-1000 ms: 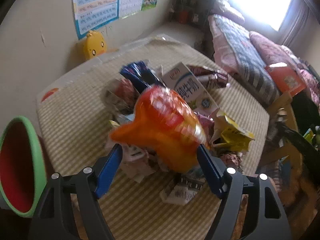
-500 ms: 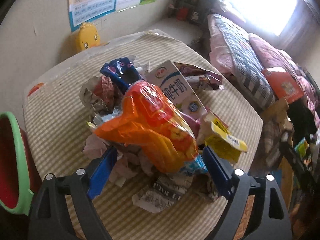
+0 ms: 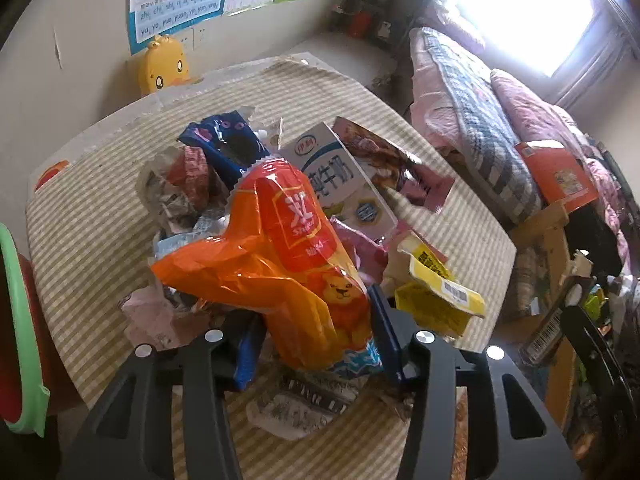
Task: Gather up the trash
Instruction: 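Grasp the orange snack bag with the left gripper while the right holds the carton, then carry both items over the green bucket and open both grippers to drop them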
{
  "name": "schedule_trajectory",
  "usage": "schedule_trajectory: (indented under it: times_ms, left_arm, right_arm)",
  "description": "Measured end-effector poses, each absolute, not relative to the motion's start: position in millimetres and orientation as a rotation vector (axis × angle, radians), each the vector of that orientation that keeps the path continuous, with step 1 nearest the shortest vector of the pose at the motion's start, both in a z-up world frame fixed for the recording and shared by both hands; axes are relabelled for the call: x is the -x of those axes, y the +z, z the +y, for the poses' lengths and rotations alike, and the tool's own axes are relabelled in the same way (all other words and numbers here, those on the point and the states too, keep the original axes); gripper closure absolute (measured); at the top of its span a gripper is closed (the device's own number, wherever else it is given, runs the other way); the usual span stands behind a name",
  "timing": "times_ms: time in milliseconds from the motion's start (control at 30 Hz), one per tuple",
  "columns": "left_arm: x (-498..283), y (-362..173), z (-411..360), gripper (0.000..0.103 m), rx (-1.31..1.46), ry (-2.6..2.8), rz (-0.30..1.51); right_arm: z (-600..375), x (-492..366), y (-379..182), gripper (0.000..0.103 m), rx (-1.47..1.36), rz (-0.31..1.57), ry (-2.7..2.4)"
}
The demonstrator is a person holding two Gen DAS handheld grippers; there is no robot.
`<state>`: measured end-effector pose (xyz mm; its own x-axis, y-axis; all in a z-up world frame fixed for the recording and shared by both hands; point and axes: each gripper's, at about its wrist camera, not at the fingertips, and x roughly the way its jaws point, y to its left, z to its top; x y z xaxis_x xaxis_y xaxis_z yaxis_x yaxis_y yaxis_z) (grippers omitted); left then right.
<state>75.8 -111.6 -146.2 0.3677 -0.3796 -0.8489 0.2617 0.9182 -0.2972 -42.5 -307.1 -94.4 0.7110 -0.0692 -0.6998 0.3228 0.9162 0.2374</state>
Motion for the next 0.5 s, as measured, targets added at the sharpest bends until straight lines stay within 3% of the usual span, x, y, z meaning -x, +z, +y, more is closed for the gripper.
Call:
schedule_trajectory:
  times_ms: [500]
  left_arm:
    - [-47.3, -81.2, -68.9, 0.057, 0.052, -0.415, 0.886]
  right_arm:
    - [-278.5, 40.5, -72.3, 0.060, -0.342, 0.714, -0.145]
